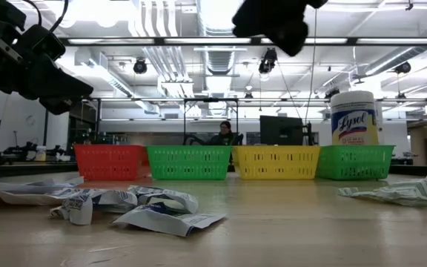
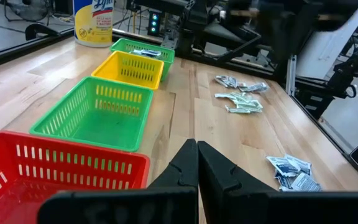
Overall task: Pick & Place First Aid Supplies
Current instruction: Put the blue alcohol pad into the right green bin
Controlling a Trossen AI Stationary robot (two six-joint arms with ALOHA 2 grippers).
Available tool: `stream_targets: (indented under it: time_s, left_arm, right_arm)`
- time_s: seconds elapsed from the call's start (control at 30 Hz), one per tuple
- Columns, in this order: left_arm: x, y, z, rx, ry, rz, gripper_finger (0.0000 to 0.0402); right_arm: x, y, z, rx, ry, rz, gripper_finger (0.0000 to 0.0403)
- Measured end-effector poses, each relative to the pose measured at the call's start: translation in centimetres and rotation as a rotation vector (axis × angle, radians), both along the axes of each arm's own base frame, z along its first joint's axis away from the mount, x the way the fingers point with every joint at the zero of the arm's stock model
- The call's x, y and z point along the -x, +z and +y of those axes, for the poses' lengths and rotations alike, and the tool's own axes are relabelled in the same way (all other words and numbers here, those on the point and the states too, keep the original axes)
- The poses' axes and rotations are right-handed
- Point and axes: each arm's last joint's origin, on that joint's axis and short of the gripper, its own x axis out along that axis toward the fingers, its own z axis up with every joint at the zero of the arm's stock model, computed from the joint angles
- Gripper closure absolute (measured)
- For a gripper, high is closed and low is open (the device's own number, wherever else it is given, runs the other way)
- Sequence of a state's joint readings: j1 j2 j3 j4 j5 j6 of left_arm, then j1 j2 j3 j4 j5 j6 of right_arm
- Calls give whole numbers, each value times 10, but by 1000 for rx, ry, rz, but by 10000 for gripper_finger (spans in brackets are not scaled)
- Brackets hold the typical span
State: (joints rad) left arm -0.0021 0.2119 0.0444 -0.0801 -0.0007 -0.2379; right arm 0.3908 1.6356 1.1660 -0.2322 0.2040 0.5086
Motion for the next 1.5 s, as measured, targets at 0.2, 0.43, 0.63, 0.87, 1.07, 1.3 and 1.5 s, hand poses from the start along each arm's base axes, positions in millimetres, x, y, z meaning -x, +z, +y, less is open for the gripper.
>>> stream_targets:
  time_s: [0.2, 0.43, 0.63, 0.87, 1.07, 1.3, 1.5]
  left_arm:
    - [0, 0, 0, 2, 1, 1, 401]
    - [-1, -1, 0, 2, 1, 7, 401]
    - [-1, -1, 0, 2, 1, 12, 401]
    - [-1, -1, 0, 2, 1, 14, 401]
    - [-1, -1, 0, 2, 0, 13, 401]
    - [-1, -1, 0, 1, 1, 13, 401]
    - [-1, -1, 0, 1, 0, 12, 401]
  right_arm:
    - [-28, -12, 15, 8, 169, 47, 346]
    - [-53, -6, 23, 129, 215, 265, 346]
    - [-75, -13, 28, 200, 255, 384, 346]
    - [-98, -32, 32, 229, 304, 457, 333]
    - [-115, -47, 31, 251, 344, 528, 299]
    - [-129, -64, 30, 281, 384, 555, 275]
    - [-132, -73, 30, 278, 385, 564, 272]
